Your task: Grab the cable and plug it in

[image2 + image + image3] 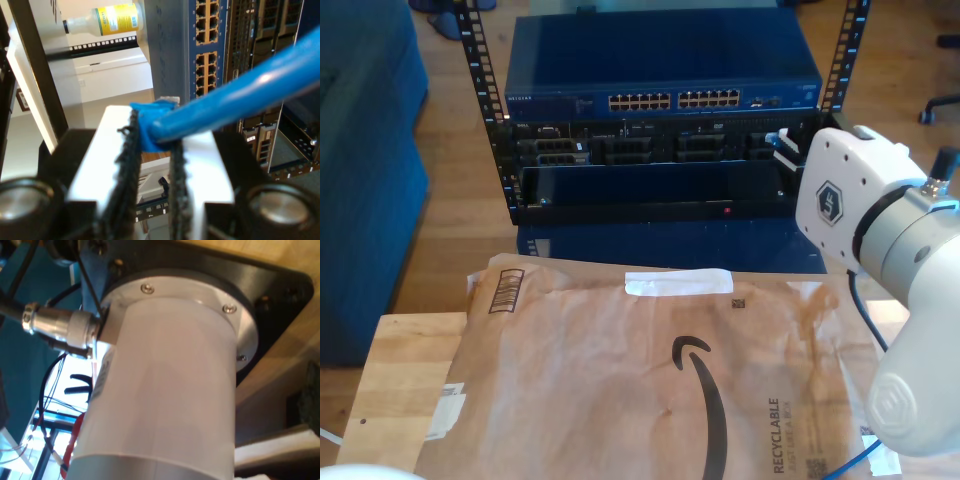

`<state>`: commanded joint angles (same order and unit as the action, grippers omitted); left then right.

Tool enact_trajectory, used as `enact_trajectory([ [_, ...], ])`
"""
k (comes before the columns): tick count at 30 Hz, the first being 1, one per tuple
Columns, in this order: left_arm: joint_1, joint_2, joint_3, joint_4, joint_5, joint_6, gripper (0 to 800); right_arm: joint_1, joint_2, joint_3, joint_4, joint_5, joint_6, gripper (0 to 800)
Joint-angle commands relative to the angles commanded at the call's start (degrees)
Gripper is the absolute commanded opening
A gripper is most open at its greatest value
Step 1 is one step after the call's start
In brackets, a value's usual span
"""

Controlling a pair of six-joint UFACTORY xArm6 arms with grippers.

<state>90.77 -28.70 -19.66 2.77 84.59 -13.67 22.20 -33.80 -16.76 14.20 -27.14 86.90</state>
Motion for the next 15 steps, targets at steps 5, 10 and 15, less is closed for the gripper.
enact_trajectory([
  [5,0.18,0.00,0.09,-0.26,-0.18,0.09,799,-0.09,0.09,3.25,0.00,-5.45,0.00,2],
  [10,2.11,0.00,0.88,-0.88,0.00,1.49,799,-0.09,0.26,5.80,0.09,-13.19,-0.88,3],
  [15,3.78,0.18,0.97,-1.14,-0.35,6.59,799,0.09,1.93,6.77,0.26,-18.99,-2.90,10],
])
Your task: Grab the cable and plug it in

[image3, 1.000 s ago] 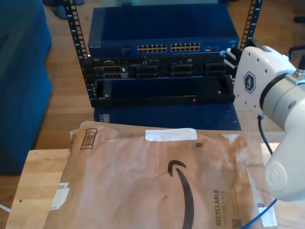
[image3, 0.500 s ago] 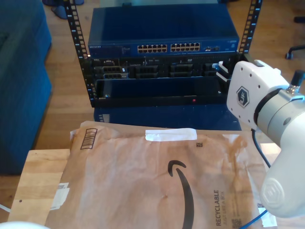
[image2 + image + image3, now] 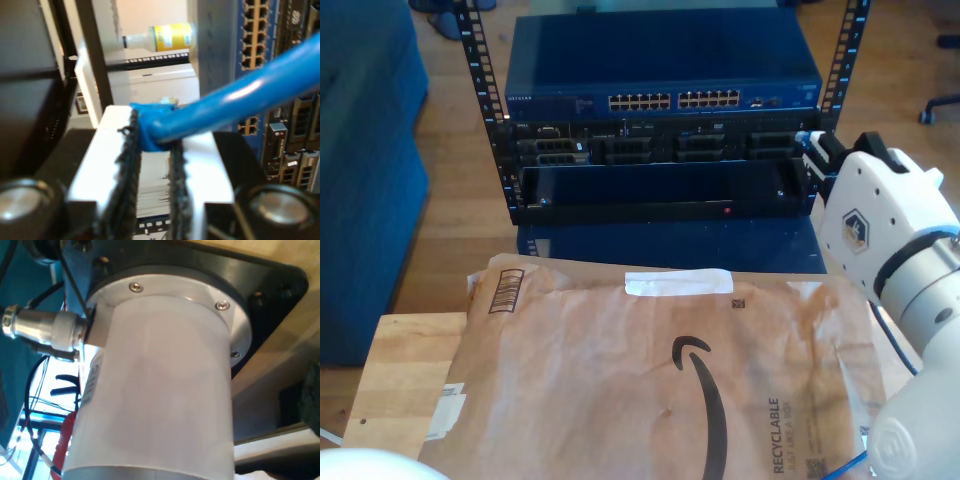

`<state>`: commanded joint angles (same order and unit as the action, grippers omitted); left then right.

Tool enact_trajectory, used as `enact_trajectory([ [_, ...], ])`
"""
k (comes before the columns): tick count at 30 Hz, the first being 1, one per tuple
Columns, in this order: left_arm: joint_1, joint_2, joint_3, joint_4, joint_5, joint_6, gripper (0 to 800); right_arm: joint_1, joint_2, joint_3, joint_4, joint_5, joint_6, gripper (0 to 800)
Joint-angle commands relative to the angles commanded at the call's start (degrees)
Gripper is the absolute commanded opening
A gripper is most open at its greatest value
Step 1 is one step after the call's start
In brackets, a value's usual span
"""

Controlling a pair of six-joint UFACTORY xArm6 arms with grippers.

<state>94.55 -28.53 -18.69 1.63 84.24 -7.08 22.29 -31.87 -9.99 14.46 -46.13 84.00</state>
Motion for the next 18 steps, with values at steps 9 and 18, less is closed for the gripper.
enact_trajectory([
  [9,4.84,0.00,1.93,0.09,-5.10,4.57,799,2.73,6.24,-1.76,10.90,-8.00,-8.26,10],
  [18,6.07,0.35,3.96,0.00,-6.86,6.51,800,4.92,11.60,-3.34,11.60,-12.22,-9.49,9],
])
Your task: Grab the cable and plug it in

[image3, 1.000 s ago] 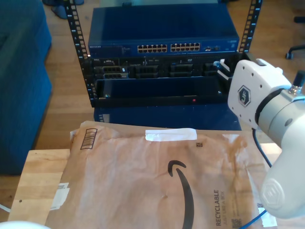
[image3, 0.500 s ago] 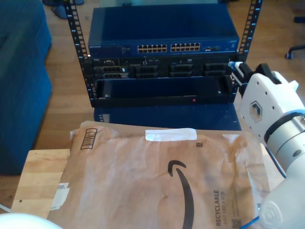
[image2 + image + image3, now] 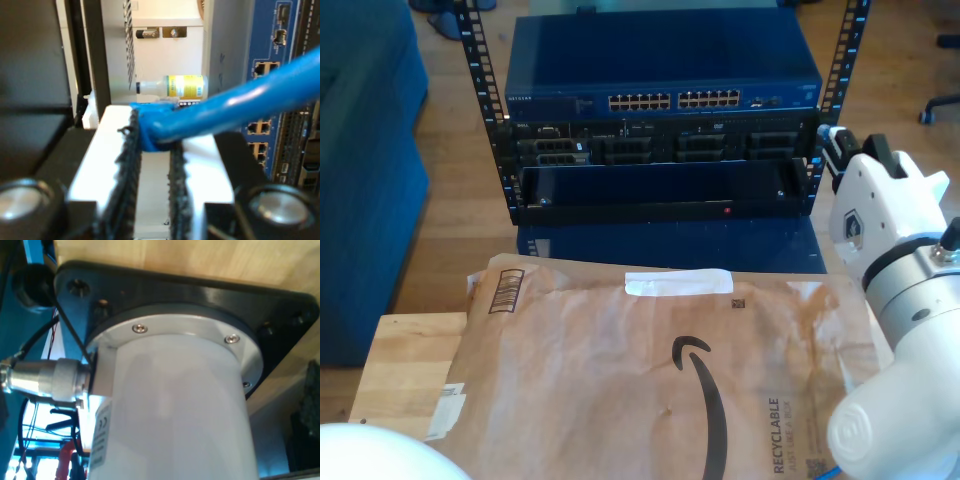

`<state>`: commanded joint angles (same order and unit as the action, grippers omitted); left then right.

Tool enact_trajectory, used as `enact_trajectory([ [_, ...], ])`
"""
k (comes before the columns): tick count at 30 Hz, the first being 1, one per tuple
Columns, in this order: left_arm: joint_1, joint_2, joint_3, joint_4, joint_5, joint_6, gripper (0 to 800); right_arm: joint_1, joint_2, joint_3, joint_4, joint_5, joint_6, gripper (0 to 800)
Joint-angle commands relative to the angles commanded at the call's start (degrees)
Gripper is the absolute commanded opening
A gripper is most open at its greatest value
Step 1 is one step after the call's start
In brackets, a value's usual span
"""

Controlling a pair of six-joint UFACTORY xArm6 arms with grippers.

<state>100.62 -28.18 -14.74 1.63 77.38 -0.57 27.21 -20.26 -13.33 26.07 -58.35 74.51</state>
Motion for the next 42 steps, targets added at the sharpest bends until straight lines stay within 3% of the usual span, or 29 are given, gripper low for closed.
enact_trajectory([
  [6,1.23,3.16,0.00,-2.37,-1.05,6.42,800,6.51,7.91,-4.40,8.62,-8.00,-8.26,6],
  [13,1.23,3.43,1.67,-2.29,-6.07,8.53,800,12.75,14.24,-10.29,14.33,-10.55,-11.43,2],
  [19,1.14,3.78,4.57,-2.46,-12.22,8.70,800,17.67,19.60,-16.09,23.21,-14.77,-16.44,6],
  [25,1.23,3.78,5.27,-2.37,-12.66,8.53,800,21.10,25.14,-22.59,30.51,-17.41,-21.80,2],
  [38,1.14,3.78,5.27,-2.37,-12.66,8.53,800,21.36,27.16,-23.82,30.59,-18.29,-22.33,2],
  [42,1.23,3.78,5.27,-2.37,-12.66,8.53,800,23.56,27.16,-23.38,30.68,-18.29,-26.20,1],
])
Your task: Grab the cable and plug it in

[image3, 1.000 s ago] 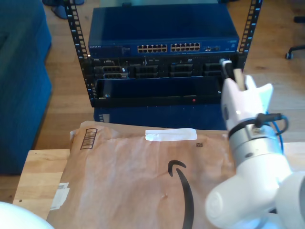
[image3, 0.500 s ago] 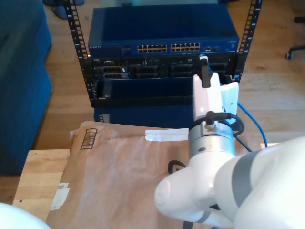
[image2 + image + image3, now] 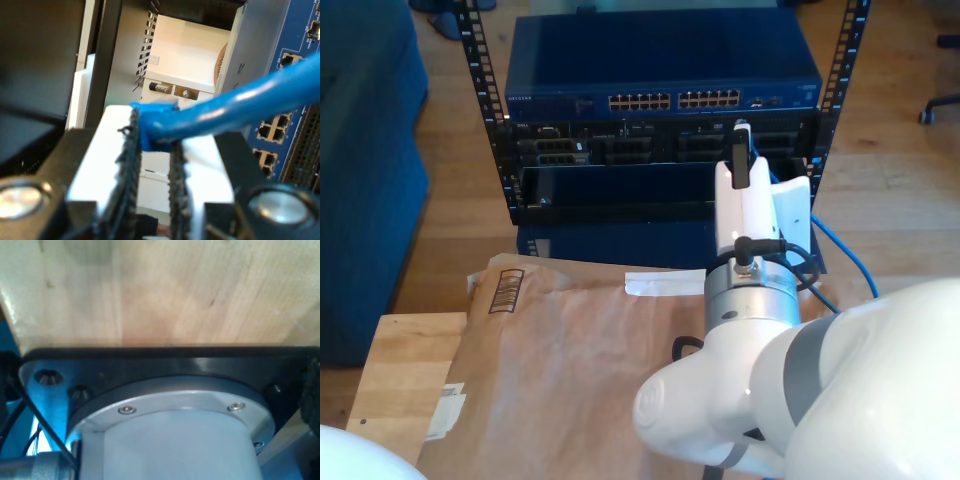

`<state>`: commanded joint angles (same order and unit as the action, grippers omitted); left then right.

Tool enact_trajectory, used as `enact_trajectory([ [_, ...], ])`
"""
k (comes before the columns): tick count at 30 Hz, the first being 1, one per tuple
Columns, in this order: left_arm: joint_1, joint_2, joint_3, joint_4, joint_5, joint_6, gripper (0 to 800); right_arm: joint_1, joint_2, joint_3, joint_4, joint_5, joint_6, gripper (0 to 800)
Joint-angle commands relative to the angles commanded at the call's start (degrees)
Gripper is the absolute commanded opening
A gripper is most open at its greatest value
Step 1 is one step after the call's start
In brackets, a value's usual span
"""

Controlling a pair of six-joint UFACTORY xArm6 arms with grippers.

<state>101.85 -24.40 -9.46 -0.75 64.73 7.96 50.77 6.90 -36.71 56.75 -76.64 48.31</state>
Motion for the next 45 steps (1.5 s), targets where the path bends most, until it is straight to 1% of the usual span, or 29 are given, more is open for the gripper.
enact_trajectory([
  [5,0.00,0.00,0.00,0.00,0.00,0.00,800,0.70,0.35,-0.44,0.35,0.00,-0.53,1],
  [8,0.00,0.00,0.00,0.00,0.00,0.00,800,0.97,2.81,-0.88,1.14,0.00,-0.62,0],
  [13,0.00,0.09,0.00,0.00,0.00,0.00,800,2.46,4.13,-3.96,2.11,0.00,-0.79,0],
  [17,0.00,0.00,0.00,0.00,0.00,0.00,800,2.73,4.13,-5.63,4.13,0.35,-1.05,0],
  [20,0.00,0.00,0.00,0.00,0.00,0.00,800,3.87,3.16,-4.84,4.22,0.00,-1.23,0],
  [24,0.00,0.09,0.00,0.00,0.00,0.00,800,4.04,2.90,-5.10,4.40,2.55,-7.30,0],
  [26,0.00,0.00,0.00,0.00,0.00,0.00,800,4.04,2.90,-5.27,4.57,4.84,-7.38,0],
  [29,0.00,0.00,0.00,0.00,0.00,0.00,800,4.22,3.60,-5.98,6.15,4.84,-7.47,0],
  [35,0.00,0.00,0.00,0.00,0.00,0.00,800,3.87,5.19,-6.07,5.89,4.31,-7.38,0],
  [37,-0.09,0.00,0.00,0.00,0.00,0.00,800,3.25,5.36,-7.21,5.71,4.48,-7.30,0],
  [39,0.00,0.00,0.00,0.00,0.00,0.00,800,2.20,7.74,-9.67,5.71,4.13,-7.12,0],
  [45,0.00,0.00,0.00,0.00,0.00,0.00,800,0.62,13.36,-12.66,5.71,4.04,-5.71,0],
])
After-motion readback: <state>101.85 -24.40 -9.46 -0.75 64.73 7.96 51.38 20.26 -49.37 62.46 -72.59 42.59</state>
